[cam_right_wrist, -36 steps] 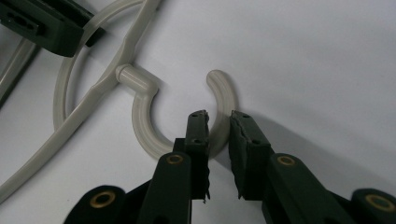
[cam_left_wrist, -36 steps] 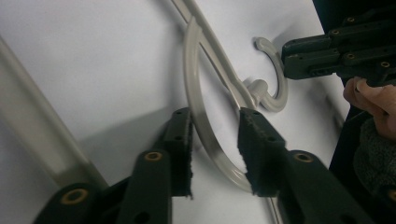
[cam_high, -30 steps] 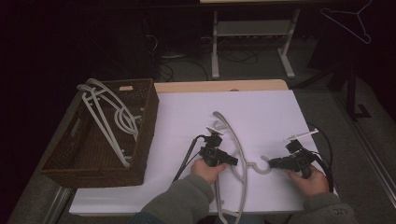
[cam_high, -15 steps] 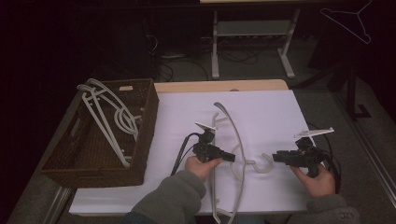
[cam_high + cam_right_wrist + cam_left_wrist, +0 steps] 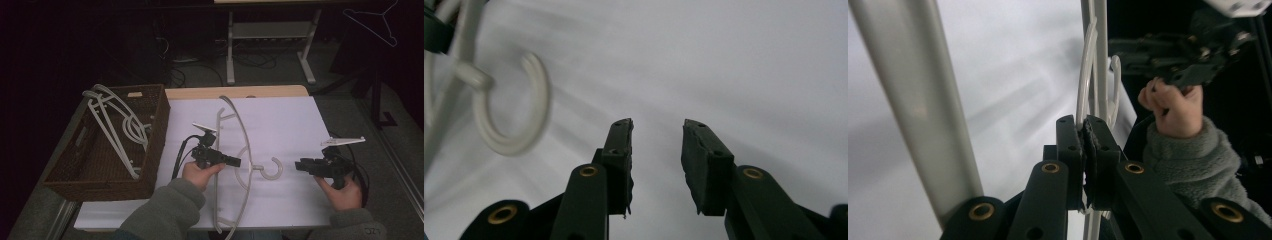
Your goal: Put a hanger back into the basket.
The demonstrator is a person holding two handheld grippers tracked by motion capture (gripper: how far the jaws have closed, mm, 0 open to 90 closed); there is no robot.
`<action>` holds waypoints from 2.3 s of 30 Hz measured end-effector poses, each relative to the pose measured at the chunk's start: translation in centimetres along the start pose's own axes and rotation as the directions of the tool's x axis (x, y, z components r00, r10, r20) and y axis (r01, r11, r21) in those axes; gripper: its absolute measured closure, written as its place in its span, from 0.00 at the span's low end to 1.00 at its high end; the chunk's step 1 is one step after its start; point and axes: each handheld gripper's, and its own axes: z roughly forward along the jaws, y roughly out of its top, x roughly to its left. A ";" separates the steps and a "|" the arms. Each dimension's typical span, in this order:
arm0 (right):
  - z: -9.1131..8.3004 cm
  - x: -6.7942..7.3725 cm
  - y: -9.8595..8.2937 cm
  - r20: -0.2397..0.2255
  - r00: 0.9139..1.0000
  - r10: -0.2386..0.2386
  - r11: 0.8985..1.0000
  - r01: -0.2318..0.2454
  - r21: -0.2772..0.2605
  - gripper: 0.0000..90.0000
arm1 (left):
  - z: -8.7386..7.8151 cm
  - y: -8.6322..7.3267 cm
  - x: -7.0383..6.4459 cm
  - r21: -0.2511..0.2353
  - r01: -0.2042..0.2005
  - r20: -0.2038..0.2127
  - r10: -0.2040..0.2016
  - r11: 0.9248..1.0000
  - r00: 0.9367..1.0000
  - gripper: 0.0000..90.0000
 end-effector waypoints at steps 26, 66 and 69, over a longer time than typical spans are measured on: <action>1.6 0.8 0.2 0.007 1.000 -0.024 0.999 0.024 0.040 0.47 | -11.4 2.3 -1.8 -0.151 -0.025 -0.076 0.014 0.988 0.997 0.97; 2.0 1.4 0.2 0.008 0.999 -0.045 0.998 0.044 0.040 0.36 | -29.0 5.8 2.4 -0.417 0.057 -0.152 -0.131 0.907 0.980 0.96; 2.0 1.4 0.2 0.007 0.999 -0.045 0.998 0.044 0.039 0.36 | -30.3 5.9 3.6 -0.443 0.083 -0.143 -0.162 0.893 0.976 0.96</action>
